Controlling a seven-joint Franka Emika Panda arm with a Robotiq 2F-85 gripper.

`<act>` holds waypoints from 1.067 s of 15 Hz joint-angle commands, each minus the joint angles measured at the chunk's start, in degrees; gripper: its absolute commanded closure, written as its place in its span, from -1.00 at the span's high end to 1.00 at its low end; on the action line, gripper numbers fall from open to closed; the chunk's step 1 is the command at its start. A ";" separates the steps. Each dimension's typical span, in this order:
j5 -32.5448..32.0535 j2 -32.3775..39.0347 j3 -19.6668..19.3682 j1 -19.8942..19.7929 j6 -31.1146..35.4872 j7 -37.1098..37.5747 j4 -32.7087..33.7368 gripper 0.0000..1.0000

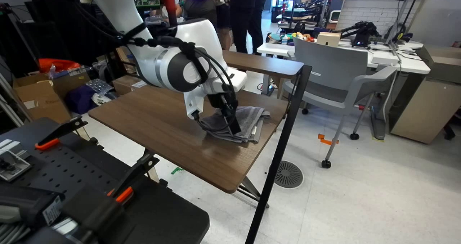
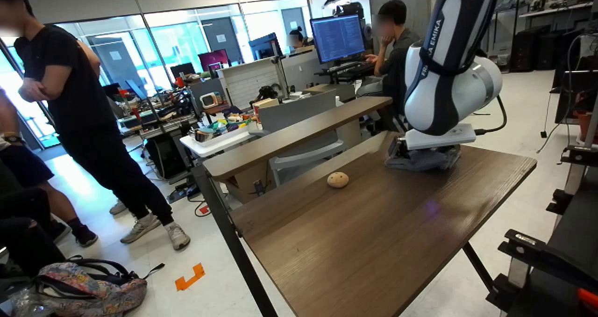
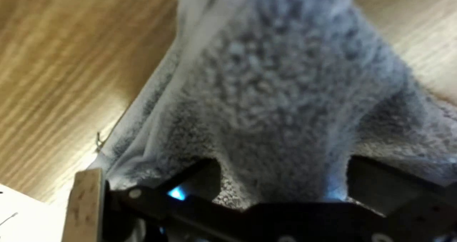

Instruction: Slide the towel across the table and move the toy to the right.

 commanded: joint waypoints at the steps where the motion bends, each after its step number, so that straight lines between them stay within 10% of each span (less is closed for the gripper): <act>1: -1.32 -6.97 2.26 -2.32 7.09 -13.12 -14.01 1.00; 12: -0.72 -5.92 35.64 -22.54 8.53 -27.79 -23.10 1.00; 16: 1.32 -4.38 37.18 -20.02 7.63 -26.32 -22.58 1.00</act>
